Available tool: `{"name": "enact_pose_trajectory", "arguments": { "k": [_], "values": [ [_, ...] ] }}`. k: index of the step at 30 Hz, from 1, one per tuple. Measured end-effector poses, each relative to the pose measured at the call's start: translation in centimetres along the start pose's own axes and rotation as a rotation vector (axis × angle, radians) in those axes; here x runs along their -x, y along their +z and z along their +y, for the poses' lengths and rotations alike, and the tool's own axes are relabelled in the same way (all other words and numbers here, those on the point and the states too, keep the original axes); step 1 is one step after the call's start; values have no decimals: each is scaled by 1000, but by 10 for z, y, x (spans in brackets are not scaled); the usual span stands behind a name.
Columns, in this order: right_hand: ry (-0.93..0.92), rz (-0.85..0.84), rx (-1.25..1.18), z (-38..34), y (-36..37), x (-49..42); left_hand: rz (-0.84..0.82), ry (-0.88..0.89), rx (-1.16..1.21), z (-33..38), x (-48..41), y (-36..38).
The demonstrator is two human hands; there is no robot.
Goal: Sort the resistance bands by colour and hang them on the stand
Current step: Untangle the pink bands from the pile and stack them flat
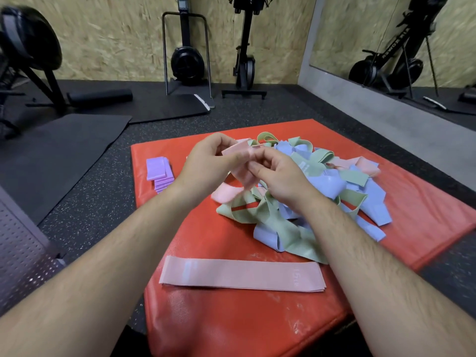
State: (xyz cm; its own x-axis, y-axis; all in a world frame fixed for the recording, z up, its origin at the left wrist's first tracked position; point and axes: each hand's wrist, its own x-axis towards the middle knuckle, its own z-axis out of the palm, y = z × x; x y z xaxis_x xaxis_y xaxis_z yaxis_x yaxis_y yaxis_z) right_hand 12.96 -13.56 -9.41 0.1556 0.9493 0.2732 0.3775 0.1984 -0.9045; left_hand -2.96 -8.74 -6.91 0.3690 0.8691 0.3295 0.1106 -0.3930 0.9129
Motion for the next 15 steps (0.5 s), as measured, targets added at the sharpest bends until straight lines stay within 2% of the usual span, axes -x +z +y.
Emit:
{"name": "enact_pose_trajectory", "arguments": {
  "k": [4,7,15],
  "values": [
    [-48,-51,-17,-6,-2,2,-34,24,-41,-3,-1,-10],
    [4,-133,-34,-7,-10,5,11,-11,-33,-3,3,-16],
    [158,-234,244,-1,-43,25,138,-213,19,-23,5,-54]
  ]
}}
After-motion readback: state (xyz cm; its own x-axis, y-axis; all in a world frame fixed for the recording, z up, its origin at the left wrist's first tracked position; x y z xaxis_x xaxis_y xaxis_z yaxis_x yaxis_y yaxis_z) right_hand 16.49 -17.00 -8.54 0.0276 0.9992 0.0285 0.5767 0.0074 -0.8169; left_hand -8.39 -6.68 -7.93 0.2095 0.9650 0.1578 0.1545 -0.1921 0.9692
